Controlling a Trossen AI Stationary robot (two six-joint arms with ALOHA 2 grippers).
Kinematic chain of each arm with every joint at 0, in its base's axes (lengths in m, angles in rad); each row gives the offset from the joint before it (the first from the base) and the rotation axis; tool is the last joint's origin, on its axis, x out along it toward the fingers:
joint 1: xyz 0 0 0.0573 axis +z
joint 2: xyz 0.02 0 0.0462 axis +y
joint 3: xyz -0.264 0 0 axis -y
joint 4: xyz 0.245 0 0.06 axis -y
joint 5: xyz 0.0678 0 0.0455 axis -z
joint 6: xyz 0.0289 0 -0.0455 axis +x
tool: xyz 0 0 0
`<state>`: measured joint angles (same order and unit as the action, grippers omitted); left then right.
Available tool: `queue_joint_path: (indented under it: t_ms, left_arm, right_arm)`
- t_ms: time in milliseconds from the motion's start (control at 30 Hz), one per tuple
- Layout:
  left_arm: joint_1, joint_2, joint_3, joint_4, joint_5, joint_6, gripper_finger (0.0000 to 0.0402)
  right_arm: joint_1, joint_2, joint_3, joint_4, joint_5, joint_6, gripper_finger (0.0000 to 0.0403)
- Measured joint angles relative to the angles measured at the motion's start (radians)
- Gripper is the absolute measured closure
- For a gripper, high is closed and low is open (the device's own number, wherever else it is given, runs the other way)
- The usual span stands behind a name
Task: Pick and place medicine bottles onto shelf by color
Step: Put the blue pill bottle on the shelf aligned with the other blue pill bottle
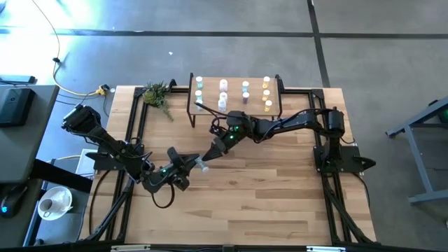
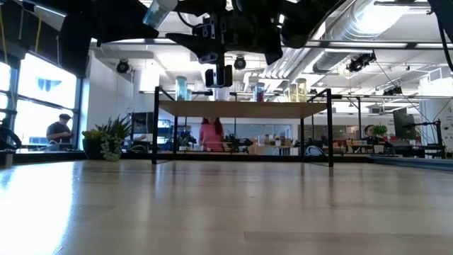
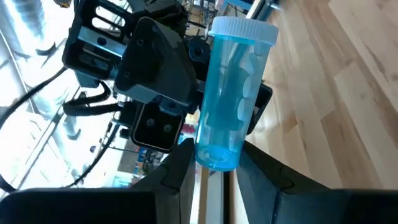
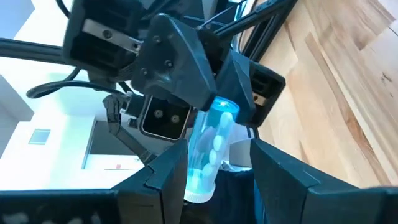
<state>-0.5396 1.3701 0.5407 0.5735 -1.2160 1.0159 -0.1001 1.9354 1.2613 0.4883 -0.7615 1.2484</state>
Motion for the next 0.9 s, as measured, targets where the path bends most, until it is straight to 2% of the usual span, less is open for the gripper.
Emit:
queue_joint_path:
  t_ms: [333,533,667,900]
  left_arm:
    - [0.0,0.0,0.0,0.0,0.005,-0.158,0.0312]
    - [0.0,0.0,0.0,0.0,0.1,-0.285,0.0312]
    - [0.003,0.0,0.0,0.0,0.128,-0.378,0.0312]
    - [0.003,0.0,0.0,0.0,0.129,-0.507,0.0312]
  right_arm:
    - [-0.039,0.0,0.0,0.012,-0.004,-0.042,0.0238]
    - [-0.082,0.0,0.0,0.033,0.008,-0.112,0.0238]
    - [-0.099,0.0,0.0,0.059,0.008,-0.183,0.0238]
    - [-0.129,0.0,0.0,0.141,-0.065,-0.314,0.0238]
